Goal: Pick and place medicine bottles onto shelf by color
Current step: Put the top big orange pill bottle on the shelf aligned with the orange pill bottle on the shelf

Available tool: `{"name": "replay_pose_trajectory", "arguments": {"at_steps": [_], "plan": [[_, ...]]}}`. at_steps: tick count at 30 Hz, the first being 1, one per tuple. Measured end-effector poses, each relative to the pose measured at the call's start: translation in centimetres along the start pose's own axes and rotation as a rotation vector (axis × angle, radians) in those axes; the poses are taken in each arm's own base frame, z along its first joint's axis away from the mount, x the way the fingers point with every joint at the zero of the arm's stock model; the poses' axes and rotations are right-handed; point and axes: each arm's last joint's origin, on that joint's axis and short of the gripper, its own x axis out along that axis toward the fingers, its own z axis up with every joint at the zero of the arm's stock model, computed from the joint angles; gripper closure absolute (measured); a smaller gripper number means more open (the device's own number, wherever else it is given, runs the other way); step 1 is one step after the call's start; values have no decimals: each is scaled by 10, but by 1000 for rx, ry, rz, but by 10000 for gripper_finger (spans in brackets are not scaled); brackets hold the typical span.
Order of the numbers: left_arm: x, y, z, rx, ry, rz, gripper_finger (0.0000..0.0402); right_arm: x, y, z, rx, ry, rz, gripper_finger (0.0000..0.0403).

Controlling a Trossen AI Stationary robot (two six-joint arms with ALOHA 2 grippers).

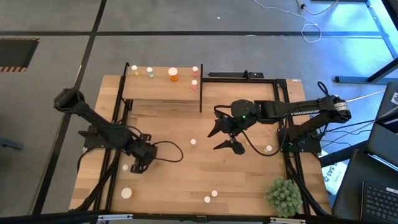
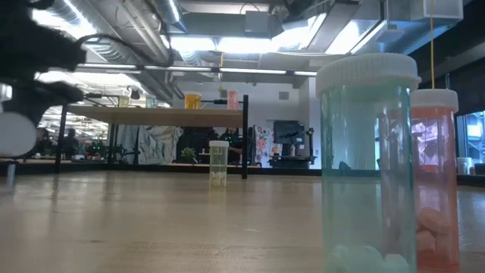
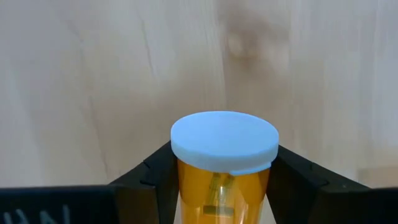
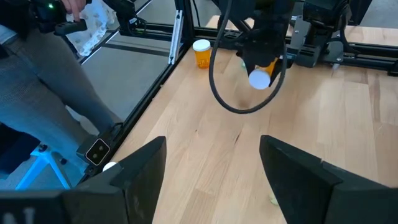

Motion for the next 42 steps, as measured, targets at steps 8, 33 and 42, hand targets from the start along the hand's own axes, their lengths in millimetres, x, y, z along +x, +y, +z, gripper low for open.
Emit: {"name": "replay_pose_trajectory", "arguments": {"at_steps": [8,33,42], "plan": [[-22,9,28,-57,-65,1,222,0,0,0,1,0,0,142],[-120,26,106,-199,-541,192,222,-1,-1,3,-20,-26,-67,142],[-144,34,112,-291,-768,349,222,-1,4,5,-82,-20,-204,142]]}}
